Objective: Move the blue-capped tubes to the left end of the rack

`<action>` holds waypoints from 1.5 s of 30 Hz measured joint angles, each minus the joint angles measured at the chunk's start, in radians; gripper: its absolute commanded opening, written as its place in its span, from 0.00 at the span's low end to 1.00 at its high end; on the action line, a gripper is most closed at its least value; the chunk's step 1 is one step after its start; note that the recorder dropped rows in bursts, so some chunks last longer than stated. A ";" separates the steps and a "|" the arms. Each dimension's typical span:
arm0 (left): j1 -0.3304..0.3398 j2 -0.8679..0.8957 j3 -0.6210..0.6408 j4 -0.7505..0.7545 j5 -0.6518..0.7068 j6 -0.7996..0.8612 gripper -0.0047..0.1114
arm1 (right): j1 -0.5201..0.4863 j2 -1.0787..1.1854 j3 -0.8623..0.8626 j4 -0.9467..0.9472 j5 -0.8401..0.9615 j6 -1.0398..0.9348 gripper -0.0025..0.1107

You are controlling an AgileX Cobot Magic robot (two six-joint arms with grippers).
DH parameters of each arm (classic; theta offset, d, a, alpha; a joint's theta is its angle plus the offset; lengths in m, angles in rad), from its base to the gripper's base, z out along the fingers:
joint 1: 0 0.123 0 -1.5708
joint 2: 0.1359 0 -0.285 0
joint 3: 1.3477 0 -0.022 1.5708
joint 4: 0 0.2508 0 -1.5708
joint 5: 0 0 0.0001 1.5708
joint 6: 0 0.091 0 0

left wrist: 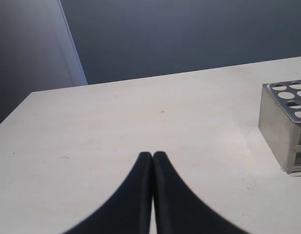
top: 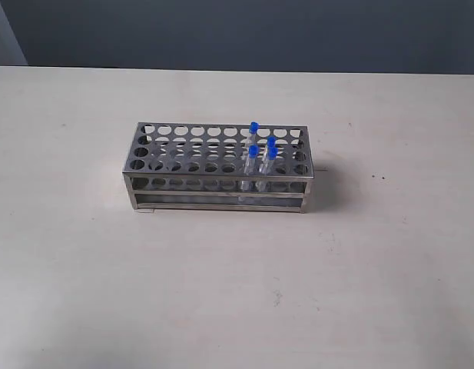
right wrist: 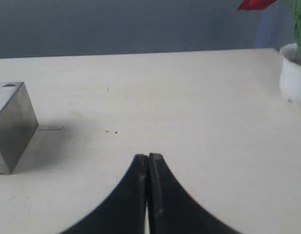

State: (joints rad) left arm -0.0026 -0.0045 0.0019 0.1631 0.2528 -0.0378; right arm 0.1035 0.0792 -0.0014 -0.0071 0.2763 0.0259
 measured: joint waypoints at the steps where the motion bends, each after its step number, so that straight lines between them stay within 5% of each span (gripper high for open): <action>1: 0.000 0.000 0.000 0.000 0.000 0.000 0.04 | 0.000 0.000 0.000 -0.005 -0.026 0.000 0.02; 12: 0.000 0.000 0.000 0.000 0.000 0.000 0.04 | 0.000 0.000 0.000 0.442 -0.469 0.192 0.02; 22: 0.000 0.000 0.000 0.000 0.000 0.000 0.04 | 0.000 0.000 -0.005 0.496 -0.474 0.357 0.02; 26: 0.000 0.000 0.000 0.000 0.000 0.000 0.04 | 0.000 0.002 -0.131 0.283 -0.447 0.362 0.02; 28: 0.000 0.000 0.000 0.000 0.000 0.000 0.04 | 0.000 0.064 -0.326 0.044 -0.459 0.362 0.02; 32: 0.000 0.000 0.000 0.000 0.000 0.000 0.04 | 0.000 0.372 -0.667 -0.293 -0.541 0.371 0.02; 35: 0.000 0.000 0.000 0.000 0.000 0.000 0.04 | 0.000 0.666 -0.849 -0.618 -0.658 0.571 0.02; 40: 0.000 0.000 0.000 0.000 0.000 0.000 0.04 | 0.056 1.011 -0.880 -0.926 -0.675 0.772 0.02; 45: 0.000 0.000 0.000 0.000 0.000 0.000 0.04 | 0.181 1.282 -0.728 -0.834 -0.811 0.630 0.02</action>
State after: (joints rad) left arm -0.0026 -0.0045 0.0019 0.1631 0.2528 -0.0378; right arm 0.2848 1.3609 -0.7293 -0.8410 -0.5345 0.6561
